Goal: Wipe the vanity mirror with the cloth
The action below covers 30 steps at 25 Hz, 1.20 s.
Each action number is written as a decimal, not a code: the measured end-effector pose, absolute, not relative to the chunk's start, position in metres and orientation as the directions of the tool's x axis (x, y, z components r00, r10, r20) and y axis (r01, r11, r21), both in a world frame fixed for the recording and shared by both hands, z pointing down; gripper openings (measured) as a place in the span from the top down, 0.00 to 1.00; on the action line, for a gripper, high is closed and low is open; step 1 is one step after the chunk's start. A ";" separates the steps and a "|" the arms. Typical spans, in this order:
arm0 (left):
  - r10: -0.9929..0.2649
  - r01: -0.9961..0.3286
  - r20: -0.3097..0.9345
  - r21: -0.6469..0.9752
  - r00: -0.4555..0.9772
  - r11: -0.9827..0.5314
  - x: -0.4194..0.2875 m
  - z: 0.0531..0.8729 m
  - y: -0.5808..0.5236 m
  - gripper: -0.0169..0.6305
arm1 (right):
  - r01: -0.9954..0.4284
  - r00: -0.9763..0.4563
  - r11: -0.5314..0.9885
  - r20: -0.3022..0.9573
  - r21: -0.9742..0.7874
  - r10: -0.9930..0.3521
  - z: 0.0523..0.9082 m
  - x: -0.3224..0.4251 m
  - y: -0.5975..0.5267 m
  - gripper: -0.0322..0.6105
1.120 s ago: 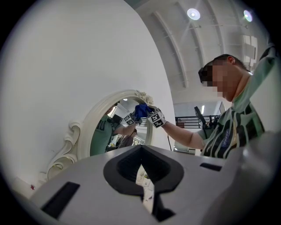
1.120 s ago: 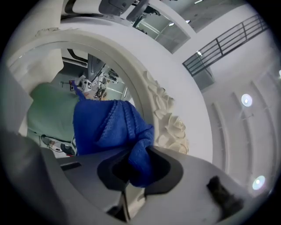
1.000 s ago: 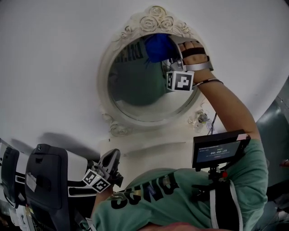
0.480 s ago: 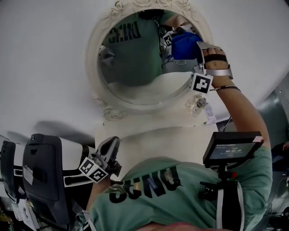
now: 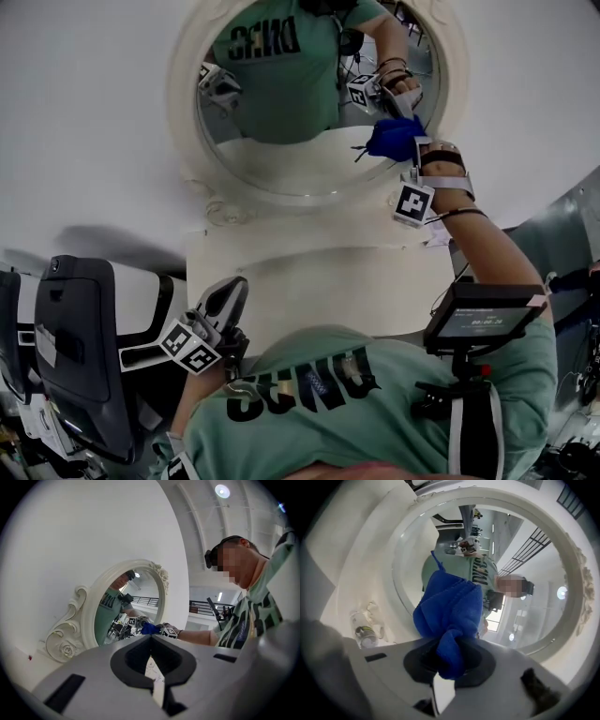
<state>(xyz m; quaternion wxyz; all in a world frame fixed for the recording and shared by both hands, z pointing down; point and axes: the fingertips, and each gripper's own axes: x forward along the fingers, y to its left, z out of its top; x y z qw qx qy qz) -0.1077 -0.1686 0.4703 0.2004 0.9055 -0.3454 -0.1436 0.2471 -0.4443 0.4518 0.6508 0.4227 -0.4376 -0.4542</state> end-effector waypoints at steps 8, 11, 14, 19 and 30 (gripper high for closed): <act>-0.721 -0.595 -0.071 0.513 0.690 -0.619 -0.129 0.509 -0.153 0.96 | 0.279 0.212 0.497 0.452 0.822 -0.867 0.578 0.214 -0.431 0.87; -0.744 -0.606 -0.058 0.539 0.666 -0.585 -0.142 0.526 -0.147 0.96 | 0.269 0.144 0.564 0.546 0.781 -0.825 0.626 0.179 -0.426 0.87; -0.759 -0.609 -0.050 0.563 0.649 -0.558 -0.156 0.539 -0.142 0.96 | 0.279 0.103 0.610 0.608 0.742 -0.787 0.659 0.139 -0.422 0.87; -0.796 -0.630 -0.042 0.587 0.603 -0.509 -0.189 0.559 -0.131 0.96 | 0.323 0.055 0.638 0.659 0.699 -0.750 0.678 0.073 -0.421 0.87; -0.845 -0.674 -0.107 0.554 0.524 -0.488 -0.249 0.530 -0.122 0.96 | 0.307 -0.163 0.624 0.686 0.718 -0.709 0.634 -0.081 -0.405 0.87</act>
